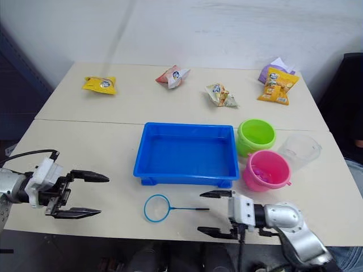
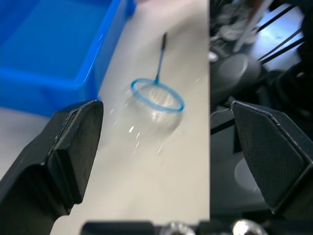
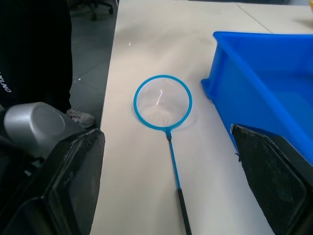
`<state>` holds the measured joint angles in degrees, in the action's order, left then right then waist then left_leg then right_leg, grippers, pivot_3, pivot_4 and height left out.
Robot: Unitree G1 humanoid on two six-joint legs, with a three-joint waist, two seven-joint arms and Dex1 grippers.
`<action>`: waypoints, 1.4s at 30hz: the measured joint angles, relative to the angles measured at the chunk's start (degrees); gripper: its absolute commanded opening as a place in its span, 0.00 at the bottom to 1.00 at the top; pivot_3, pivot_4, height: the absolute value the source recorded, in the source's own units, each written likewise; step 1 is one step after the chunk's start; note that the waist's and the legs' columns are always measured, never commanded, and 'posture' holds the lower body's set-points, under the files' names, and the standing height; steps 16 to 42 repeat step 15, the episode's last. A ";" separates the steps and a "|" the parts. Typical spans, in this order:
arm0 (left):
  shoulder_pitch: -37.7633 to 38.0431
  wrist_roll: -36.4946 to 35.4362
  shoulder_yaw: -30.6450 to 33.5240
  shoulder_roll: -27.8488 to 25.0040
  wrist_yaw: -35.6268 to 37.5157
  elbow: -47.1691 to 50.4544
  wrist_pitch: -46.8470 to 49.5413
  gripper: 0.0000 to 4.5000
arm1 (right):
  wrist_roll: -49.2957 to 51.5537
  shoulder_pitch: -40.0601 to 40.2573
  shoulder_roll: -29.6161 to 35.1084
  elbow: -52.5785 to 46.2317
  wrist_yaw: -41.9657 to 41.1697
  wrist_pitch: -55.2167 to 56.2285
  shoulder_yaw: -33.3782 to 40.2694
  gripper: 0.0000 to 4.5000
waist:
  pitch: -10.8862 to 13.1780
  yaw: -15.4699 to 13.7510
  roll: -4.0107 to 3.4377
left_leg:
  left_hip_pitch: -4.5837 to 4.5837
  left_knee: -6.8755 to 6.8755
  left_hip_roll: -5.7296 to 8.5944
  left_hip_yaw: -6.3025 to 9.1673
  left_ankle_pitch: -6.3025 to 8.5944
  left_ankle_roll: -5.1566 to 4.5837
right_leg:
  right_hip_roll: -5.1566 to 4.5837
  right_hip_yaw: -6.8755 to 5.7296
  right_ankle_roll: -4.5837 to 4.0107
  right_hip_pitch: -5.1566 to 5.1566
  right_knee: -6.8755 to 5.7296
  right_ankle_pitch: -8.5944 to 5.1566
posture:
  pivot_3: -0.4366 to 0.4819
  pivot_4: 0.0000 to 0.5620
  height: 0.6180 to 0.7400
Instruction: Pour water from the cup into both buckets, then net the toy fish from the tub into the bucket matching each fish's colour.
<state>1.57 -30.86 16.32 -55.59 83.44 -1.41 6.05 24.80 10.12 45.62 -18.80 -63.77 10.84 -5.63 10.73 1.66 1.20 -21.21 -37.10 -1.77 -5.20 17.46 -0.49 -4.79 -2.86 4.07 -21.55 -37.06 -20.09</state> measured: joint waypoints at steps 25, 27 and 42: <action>8.16 9.94 13.73 4.56 -12.72 -19.62 -18.27 1.00 | 4.84 11.61 4.10 8.78 -5.54 4.12 38.05 0.98 | -0.09 -0.13 0.16 | 0.01 0.08 0.00 -0.03 0.18 -0.18 | -0.09 -0.02 -0.01 0.01 0.16 0.00 | 0.48 0.27 0.98; 8.16 9.94 13.73 4.56 -12.72 -19.62 -18.27 1.00 | 4.84 11.61 4.10 8.78 -5.54 4.12 38.05 0.98 | -0.09 -0.13 0.16 | 0.01 0.08 0.00 -0.03 0.18 -0.18 | -0.09 -0.02 -0.01 0.01 0.16 0.00 | 0.48 0.27 0.98; 8.16 9.94 13.73 4.56 -12.72 -19.62 -18.27 1.00 | 4.84 11.61 4.10 8.78 -5.54 4.12 38.05 0.98 | -0.09 -0.13 0.16 | 0.01 0.08 0.00 -0.03 0.18 -0.18 | -0.09 -0.02 -0.01 0.01 0.16 0.00 | 0.48 0.27 0.98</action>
